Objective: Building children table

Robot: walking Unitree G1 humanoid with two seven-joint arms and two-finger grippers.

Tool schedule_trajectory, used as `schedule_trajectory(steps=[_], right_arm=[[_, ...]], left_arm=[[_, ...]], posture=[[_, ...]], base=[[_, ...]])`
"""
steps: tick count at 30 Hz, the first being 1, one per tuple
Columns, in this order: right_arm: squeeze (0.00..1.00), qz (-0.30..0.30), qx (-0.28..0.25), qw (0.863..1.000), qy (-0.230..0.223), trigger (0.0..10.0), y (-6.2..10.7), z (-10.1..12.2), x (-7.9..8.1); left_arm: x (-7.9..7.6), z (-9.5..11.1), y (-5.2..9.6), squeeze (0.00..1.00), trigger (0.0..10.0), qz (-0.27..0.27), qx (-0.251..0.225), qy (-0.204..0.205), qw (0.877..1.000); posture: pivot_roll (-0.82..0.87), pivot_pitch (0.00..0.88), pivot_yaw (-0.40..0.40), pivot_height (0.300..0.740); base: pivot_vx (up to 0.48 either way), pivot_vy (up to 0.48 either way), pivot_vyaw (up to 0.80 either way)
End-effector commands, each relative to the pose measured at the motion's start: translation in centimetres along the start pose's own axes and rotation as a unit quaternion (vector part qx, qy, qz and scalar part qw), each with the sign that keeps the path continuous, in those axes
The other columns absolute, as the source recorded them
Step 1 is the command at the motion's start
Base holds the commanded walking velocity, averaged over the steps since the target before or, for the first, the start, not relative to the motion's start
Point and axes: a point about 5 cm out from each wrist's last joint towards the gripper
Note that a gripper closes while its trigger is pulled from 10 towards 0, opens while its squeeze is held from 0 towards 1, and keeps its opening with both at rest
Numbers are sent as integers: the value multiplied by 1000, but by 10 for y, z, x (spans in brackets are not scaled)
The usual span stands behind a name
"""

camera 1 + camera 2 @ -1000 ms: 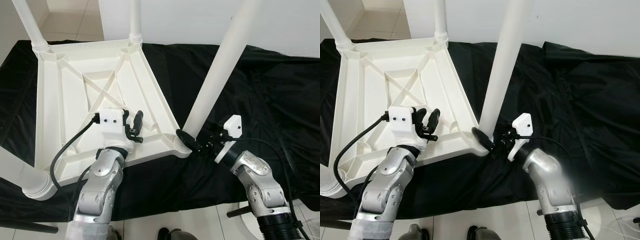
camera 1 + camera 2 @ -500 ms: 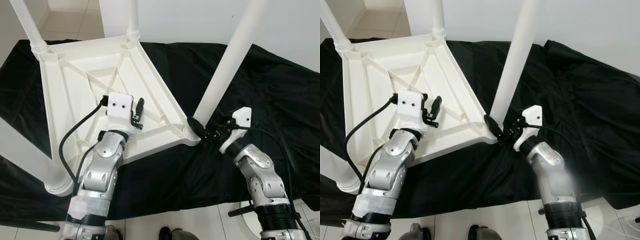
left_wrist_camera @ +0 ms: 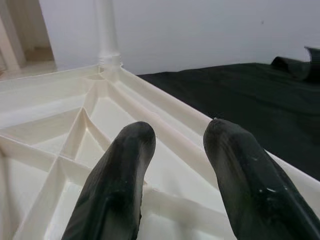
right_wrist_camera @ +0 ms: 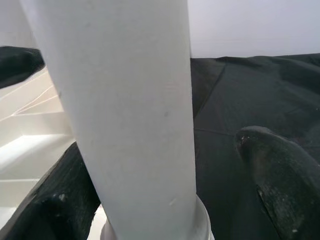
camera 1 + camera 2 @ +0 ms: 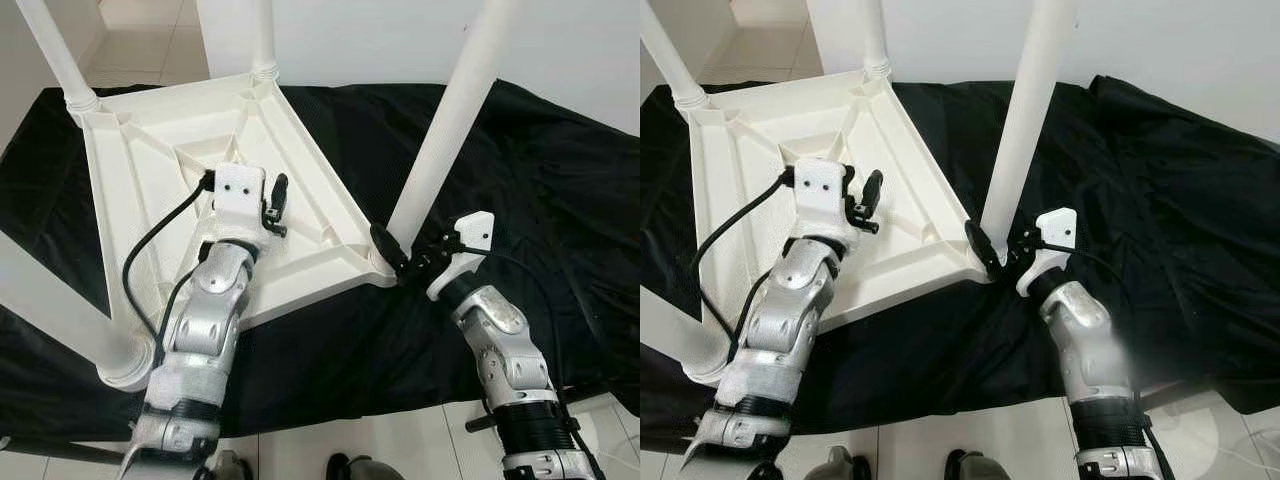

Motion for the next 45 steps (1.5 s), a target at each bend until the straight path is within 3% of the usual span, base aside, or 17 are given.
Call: schedule_trajectory(steps=[1, 3, 11, 12, 15, 16, 17, 23, 31, 32, 39, 40, 41, 42, 45], right_arm=[[0, 28, 6, 1000, 12, 10000, 2, -4, 2], [0, 53, 7, 998, 28, 10000, 0, -3, 1], [0, 73, 5, 996, 56, 10000, -8, 0, -5], [0, 80, 6, 995, 63, 8314, -11, 0, -5], [0, 84, 6, 994, 66, 8314, -12, 0, -6], [0, 86, 7, 994, 68, 4902, -13, 0, -6], [0, 89, 7, 994, 69, 0, -14, -1, -7], [0, 95, 15, 993, 69, 0, -13, -5, -8], [0, 86, 24, 994, 68, 0, -9, -11, -7], [0, 75, 30, 994, 68, 10000, -8, -12, -8], [0, 28, 56, 996, 65, 10000, -5, -14, -10], [0, -20, 73, 995, 59, 10000, -4, -15, -9], [0, -20, 73, 995, 59, 10000, -4, -15, -9], [0, -77, 92, 992, 43, 10000, -2, -17, -7], [0, -128, 110, 985, 23, 10000, 0, -19, -3]], left_arm=[[-20, -3, 10, 0, 10000, -118, 25, 35, 992], [-34, -8, 25, 0, 10000, -196, 60, 44, 978], [-50, -12, 35, 0, 10000, -243, 92, 33, 965], [-52, -12, 35, 0, 10000, -242, 95, 35, 965], [-53, -12, 35, 0, 10000, -240, 97, 36, 965], [-56, -12, 36, 0, 10000, -243, 99, 37, 964], [-57, -12, 37, 0, 10000, -248, 102, 39, 963], [-59, -14, 46, 0, 10000, -265, 118, 47, 956], [-57, -14, 47, 0, 10000, -254, 122, 34, 959], [-55, -15, 46, 0, 10000, -247, 122, 30, 961], [-53, -15, 44, 0, 10000, -233, 119, 22, 965], [-52, -16, 44, 0, 10000, -228, 119, 20, 966], [-52, -16, 44, 0, 10000, -228, 119, 20, 966], [-52, -17, 43, 0, 10000, -225, 120, 20, 967], [-51, -18, 43, 0, 10000, -223, 122, 19, 967]], posture=[[-57, 126, -1, 740], [-56, 126, -5, 740], [-51, 129, -12, 740], [-51, 129, -14, 740], [-51, 129, -14, 740], [-49, 131, -14, 740], [-47, 129, -14, 740], [-40, 132, -23, 740], [-40, 133, -30, 740], [-41, 132, -33, 740], [-41, 126, -40, 740], [-42, 120, -38, 740], [-42, 120, -38, 740], [-44, 115, -39, 740], [-45, 112, -39, 740]], base=[[0, 0, 0], [0, 0, 0], [0, 0, 0], [0, 0, 0], [0, 0, 0], [0, 0, 0], [0, 0, 0], [0, 0, 0], [0, 0, 0], [0, 0, 0], [0, 0, 0], [0, 0, 0], [0, 0, 0], [0, 0, 0], [0, 0, 0]])
Point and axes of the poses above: a point about 5 cm out from each wrist's last joint towards the gripper, its own y axis pointing back from the gripper into the wrist, its own z axis along the axis of the wrist's last joint, x = y × z, and after that the axes turned 14 degrees about y, right-handed
